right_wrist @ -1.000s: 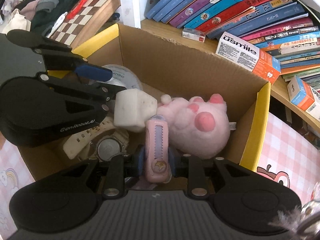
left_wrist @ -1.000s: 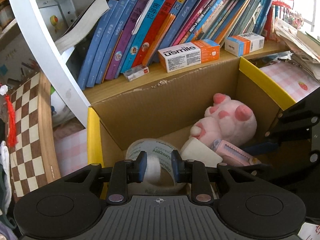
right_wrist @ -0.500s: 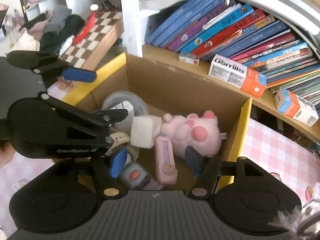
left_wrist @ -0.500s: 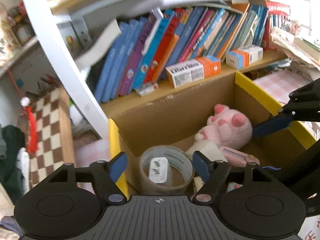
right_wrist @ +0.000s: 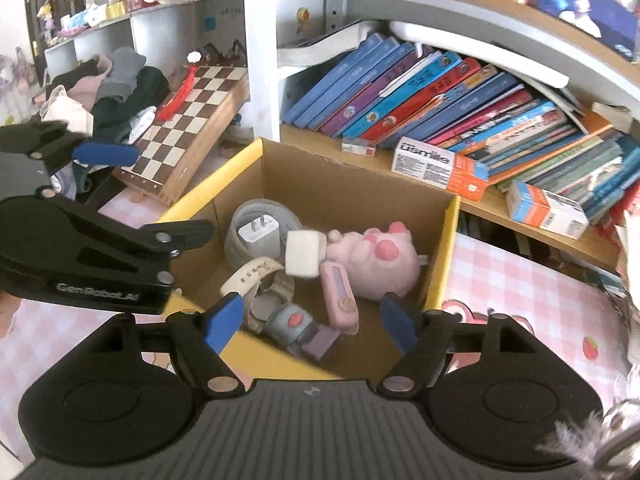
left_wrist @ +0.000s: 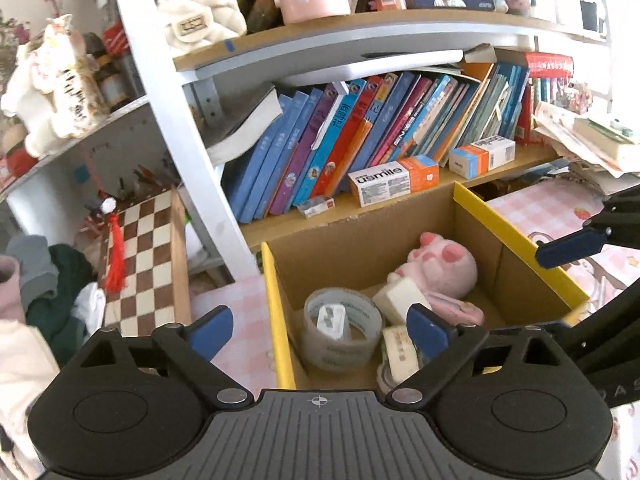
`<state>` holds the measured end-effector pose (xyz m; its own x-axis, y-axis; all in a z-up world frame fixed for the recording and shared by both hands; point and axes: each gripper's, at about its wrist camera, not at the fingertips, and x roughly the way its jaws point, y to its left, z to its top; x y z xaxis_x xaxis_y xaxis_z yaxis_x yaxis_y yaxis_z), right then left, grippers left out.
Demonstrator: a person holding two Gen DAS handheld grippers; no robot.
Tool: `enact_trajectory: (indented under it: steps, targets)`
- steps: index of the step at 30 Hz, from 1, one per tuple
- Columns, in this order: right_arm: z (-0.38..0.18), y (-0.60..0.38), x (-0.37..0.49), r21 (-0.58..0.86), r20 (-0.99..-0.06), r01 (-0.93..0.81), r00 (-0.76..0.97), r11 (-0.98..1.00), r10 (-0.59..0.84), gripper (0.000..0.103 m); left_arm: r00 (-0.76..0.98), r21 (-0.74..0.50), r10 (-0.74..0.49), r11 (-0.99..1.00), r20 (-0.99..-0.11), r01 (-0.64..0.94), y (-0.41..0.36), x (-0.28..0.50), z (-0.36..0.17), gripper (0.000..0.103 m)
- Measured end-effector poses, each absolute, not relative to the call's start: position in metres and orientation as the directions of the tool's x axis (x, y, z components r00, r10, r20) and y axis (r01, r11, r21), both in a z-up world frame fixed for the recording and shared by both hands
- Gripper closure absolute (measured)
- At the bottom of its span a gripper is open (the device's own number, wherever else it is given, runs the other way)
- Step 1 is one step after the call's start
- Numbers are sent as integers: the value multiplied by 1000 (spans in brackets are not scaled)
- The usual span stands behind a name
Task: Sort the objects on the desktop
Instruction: 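Withdraw both open tools up and back from the yellow box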
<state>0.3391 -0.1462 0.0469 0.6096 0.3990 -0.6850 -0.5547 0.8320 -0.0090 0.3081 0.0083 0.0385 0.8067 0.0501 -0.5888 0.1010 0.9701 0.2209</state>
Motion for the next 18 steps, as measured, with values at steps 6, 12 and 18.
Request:
enact_trajectory:
  steps: [6,12,18]
  targets:
    - [52,-164,297,-9,-657,-501,655,865,373,25,817,209,38,973,-575,102,6,261,42,5]
    - [58,-180,257,5,-630,-445,694,895,349,25,829,171,34,982,-559,75,12,219,47,4]
    - [53,-188,214,22,-609,-374,731,927,309,21,829,168,77,986,-554,21,15,181,44,4]
